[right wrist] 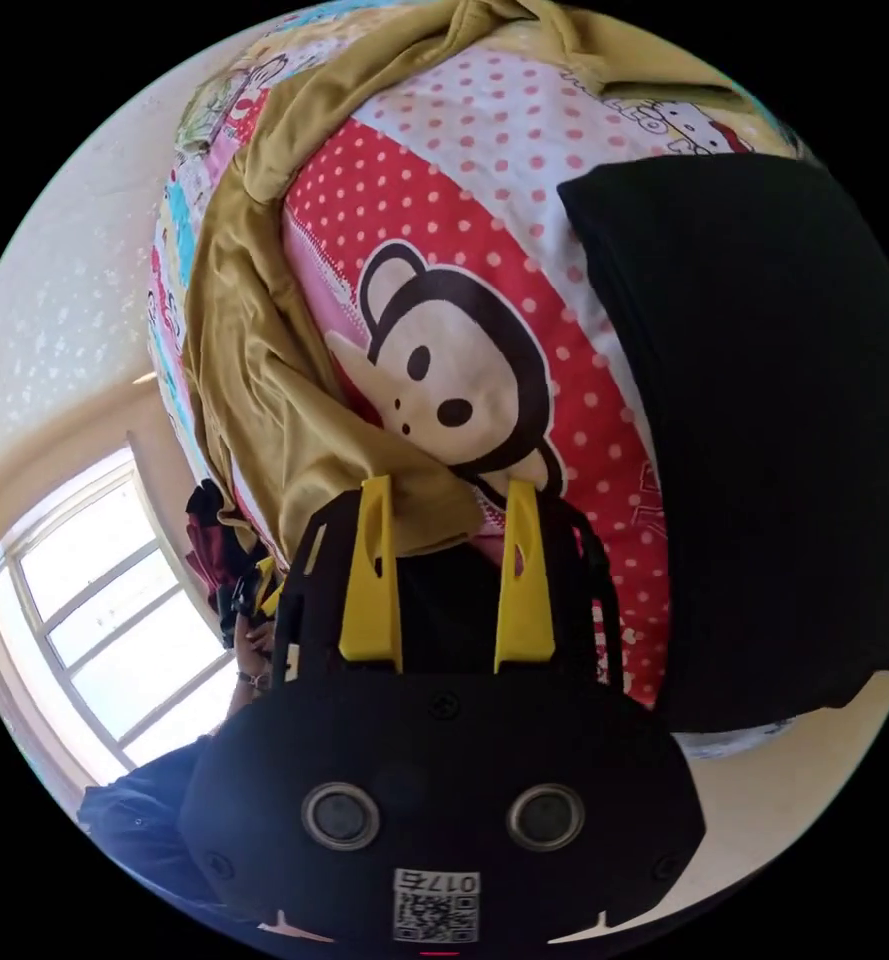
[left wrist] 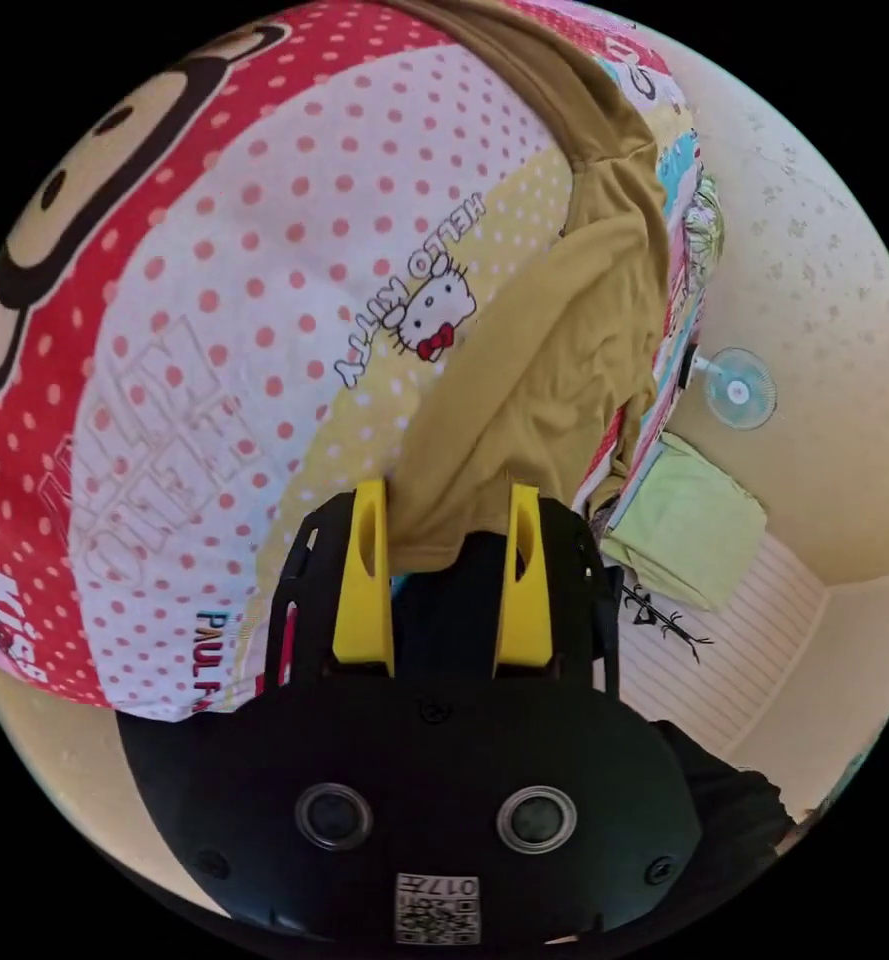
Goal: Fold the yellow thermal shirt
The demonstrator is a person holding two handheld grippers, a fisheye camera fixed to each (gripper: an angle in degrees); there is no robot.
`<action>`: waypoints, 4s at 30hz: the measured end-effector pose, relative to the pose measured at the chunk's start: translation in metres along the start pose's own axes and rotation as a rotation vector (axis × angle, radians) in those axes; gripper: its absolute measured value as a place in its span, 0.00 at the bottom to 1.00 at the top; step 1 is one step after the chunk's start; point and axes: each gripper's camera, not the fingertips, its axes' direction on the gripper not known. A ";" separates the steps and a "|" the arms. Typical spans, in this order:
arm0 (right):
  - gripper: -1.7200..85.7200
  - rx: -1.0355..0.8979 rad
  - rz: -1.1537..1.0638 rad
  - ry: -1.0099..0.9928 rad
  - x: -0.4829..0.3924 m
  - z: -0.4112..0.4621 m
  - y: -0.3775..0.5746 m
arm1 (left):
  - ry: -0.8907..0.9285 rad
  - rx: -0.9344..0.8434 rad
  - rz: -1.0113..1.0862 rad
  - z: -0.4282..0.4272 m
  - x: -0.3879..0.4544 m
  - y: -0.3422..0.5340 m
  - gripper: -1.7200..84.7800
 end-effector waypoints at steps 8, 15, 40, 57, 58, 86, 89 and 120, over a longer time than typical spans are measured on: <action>0.07 -0.325 -0.064 -0.242 0.026 -0.051 -0.002 | 0.104 -0.386 -0.098 -0.033 -0.001 -0.055 0.08; 0.06 -0.258 -0.297 -0.245 -0.023 -0.229 0.044 | 0.126 -0.523 0.195 -0.155 0.068 -0.047 0.07; 0.19 0.278 0.438 -0.333 0.181 -0.363 -0.048 | -0.382 -0.505 0.082 -0.084 -0.006 0.041 0.01; 0.09 0.940 0.866 -1.165 0.264 -0.228 -0.009 | -0.392 -0.249 0.292 -0.079 0.023 0.076 0.01; 0.08 0.960 0.846 -1.169 0.266 -0.234 -0.007 | -0.406 -0.224 0.288 -0.082 0.021 0.079 0.01; 0.08 -0.057 -0.892 -0.341 -0.252 0.048 -0.129 | -0.015 0.215 0.155 -0.054 -0.048 0.110 0.09; 0.09 -0.205 -0.838 -0.302 -0.228 0.135 -0.117 | -0.038 0.358 0.140 -0.082 -0.050 0.094 0.11; 0.05 -0.205 -0.586 -0.583 -0.103 0.223 -0.074 | 0.162 0.221 0.692 -0.177 0.240 0.108 0.06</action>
